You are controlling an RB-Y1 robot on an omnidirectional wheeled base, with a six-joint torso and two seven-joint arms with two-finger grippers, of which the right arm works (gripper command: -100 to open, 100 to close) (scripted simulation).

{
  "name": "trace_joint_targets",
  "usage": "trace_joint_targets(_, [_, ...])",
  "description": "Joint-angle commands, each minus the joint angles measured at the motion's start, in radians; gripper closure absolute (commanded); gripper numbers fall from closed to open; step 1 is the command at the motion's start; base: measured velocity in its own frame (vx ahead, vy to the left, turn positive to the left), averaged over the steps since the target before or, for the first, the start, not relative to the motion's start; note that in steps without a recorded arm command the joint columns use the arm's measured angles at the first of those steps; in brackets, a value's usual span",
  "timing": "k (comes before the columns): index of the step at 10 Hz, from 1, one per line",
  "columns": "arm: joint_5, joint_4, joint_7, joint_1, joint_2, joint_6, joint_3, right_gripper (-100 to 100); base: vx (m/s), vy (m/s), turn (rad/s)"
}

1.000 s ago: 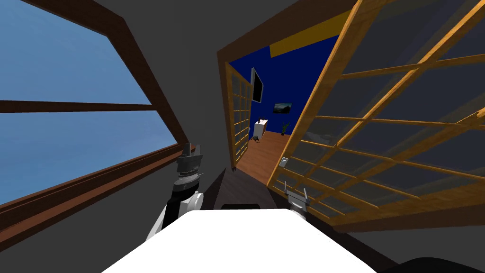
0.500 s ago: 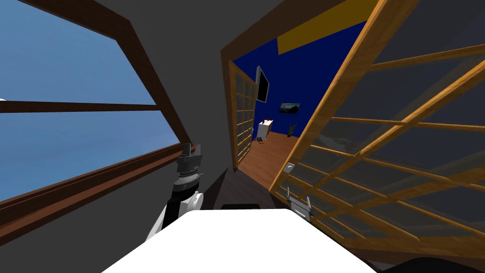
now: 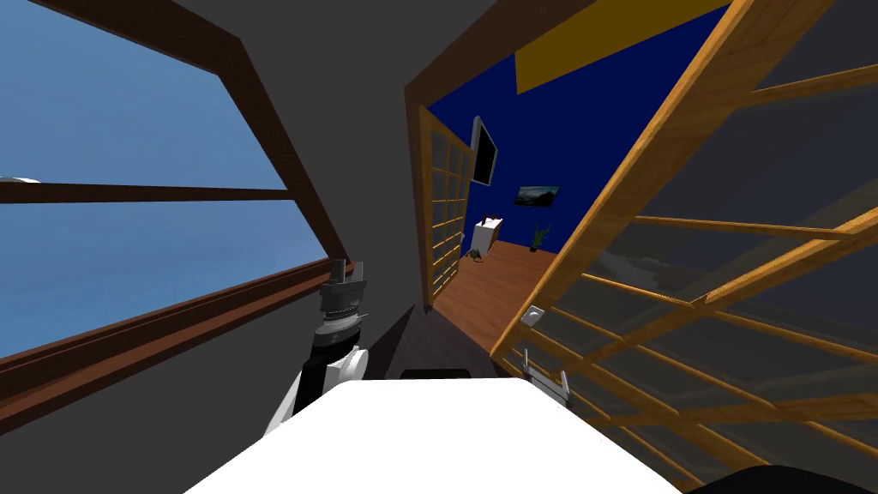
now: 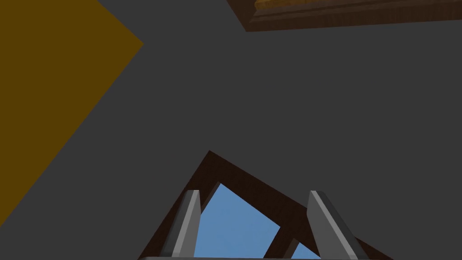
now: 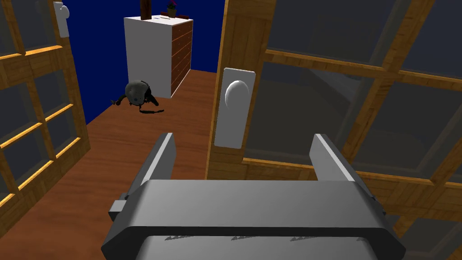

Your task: Push the door open

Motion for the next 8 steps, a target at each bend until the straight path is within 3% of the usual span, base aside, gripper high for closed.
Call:
trace_joint_targets(1, [-0.015, 0.032, -0.030, -0.002, 0.002, -0.014, -0.001, -100, 0.077, -0.067, 0.115])
trace_joint_targets(8, [-0.083, 0.156, -0.156, 0.010, 0.029, -0.076, 0.002, -100, 0.080, -0.095, 0.139])
